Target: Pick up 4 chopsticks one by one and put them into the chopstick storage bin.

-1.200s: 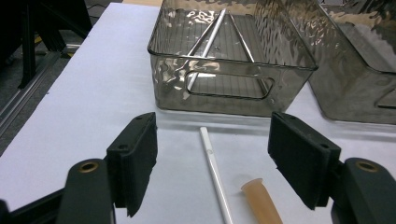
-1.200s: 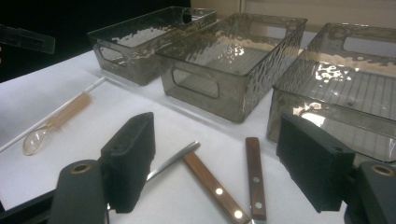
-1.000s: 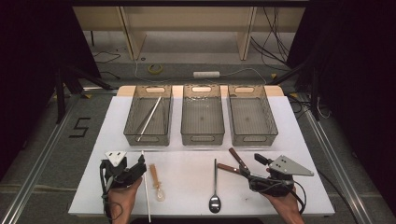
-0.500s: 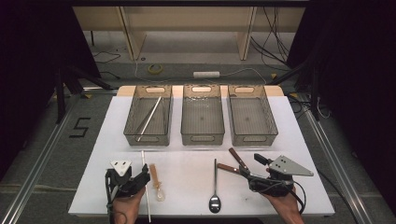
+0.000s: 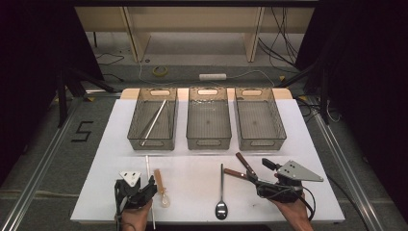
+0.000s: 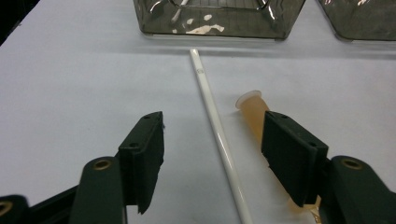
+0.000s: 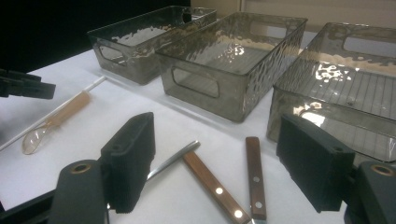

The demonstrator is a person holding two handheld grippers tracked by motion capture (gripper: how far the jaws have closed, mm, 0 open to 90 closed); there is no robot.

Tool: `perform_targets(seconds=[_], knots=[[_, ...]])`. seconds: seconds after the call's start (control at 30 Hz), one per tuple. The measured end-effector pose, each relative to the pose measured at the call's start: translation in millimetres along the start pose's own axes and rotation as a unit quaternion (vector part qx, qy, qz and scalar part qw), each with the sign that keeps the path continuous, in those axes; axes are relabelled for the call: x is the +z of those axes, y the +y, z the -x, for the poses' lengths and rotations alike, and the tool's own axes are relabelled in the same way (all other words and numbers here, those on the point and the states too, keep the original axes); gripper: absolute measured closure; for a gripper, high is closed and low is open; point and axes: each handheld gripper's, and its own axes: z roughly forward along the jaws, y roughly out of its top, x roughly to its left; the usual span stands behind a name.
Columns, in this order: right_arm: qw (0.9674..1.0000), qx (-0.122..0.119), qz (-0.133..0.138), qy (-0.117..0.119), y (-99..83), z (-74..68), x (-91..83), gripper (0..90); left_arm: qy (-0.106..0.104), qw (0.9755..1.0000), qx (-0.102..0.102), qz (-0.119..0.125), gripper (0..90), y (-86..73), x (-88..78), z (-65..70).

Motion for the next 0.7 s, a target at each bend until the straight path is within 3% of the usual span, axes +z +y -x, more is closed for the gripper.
perform_targets(seconds=[0.17, 0.7], knots=[[1.0000, 0.000, -0.001, 0.000, -0.1, -0.2, 0.3, 29.2, 0.002, 0.9999, 0.010, -0.008, 44.5, -2.8, 1.7, 1.6], [1.0000, 0.000, 0.000, 0.000, 0.0, -0.4, 0.1, 29.2, -0.003, 0.9992, 0.011, -0.038, 59.2, -6.4, 9.0, 6.6]])
